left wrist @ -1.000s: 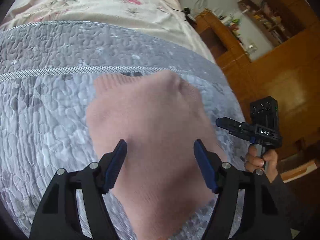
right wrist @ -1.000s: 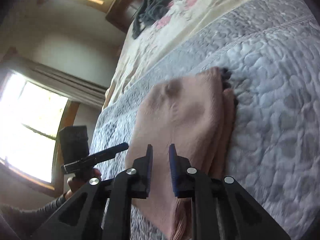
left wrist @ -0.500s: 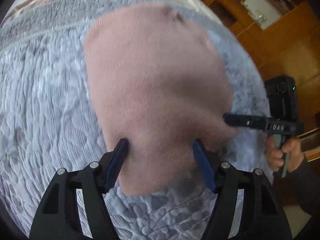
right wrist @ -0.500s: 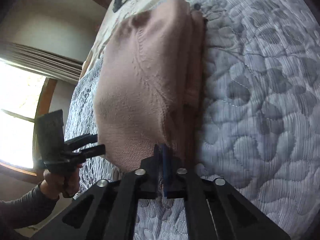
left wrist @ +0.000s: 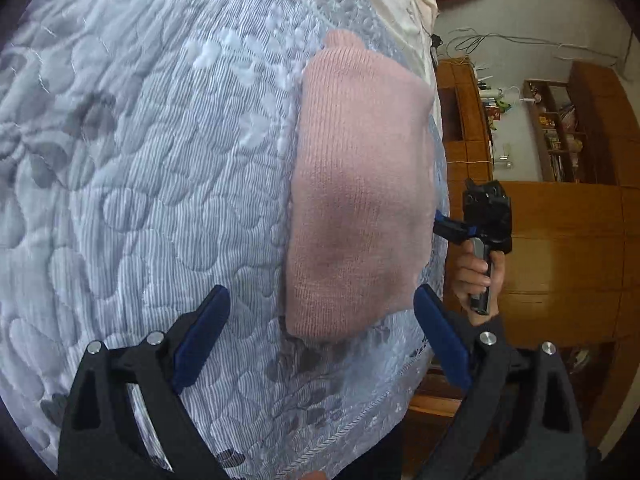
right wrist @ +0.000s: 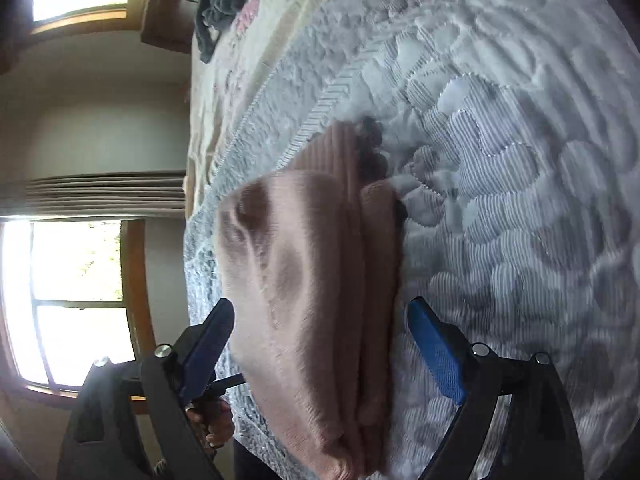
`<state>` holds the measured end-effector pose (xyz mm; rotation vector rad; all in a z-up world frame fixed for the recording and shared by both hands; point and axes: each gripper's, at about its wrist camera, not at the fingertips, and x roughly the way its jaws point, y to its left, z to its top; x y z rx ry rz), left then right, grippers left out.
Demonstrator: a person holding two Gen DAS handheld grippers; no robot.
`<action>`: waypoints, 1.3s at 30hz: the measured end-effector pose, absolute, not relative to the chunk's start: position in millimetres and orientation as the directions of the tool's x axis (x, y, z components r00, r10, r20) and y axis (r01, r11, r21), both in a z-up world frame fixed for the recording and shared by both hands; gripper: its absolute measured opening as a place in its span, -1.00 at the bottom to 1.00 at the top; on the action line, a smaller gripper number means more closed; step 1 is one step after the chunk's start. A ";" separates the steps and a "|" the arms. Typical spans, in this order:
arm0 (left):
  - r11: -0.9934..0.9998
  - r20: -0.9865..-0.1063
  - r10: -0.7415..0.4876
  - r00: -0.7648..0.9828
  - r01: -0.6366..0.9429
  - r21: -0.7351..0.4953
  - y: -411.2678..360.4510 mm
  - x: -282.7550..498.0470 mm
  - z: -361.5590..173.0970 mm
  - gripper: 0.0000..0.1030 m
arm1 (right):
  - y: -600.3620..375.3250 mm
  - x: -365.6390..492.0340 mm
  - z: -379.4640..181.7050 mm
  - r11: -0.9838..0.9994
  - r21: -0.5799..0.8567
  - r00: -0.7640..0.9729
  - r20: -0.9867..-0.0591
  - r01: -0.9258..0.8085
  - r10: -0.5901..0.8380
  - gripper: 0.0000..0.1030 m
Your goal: Fold small clothes
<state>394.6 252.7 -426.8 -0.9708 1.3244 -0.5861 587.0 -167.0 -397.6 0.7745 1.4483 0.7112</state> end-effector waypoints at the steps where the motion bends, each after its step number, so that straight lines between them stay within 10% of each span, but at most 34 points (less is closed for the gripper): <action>1: 0.490 -0.514 -0.839 0.178 -0.161 -0.857 248.3 400.0 -433.2 0.78 | -161.9 590.2 -404.6 0.585 0.811 -0.002 -0.585 0.031 0.811 0.73; 18: 0.365 -0.367 -0.925 0.096 -0.045 -0.930 183.6 411.7 -451.3 0.77 | -111.7 617.2 -417.6 0.530 0.846 -0.024 -0.532 -0.062 0.847 0.62; 24: 0.468 -0.474 -0.874 0.107 -0.077 -0.881 175.2 401.9 -446.4 0.05 | -115.6 613.6 -418.2 0.522 0.852 0.012 -0.522 -0.039 0.853 -0.10; 39: 0.527 -0.520 -0.839 0.159 -0.001 -0.850 192.6 387.8 -377.8 -0.45 | -98.4 577.8 -362.8 0.497 0.864 0.086 -0.490 -0.086 0.867 -0.22</action>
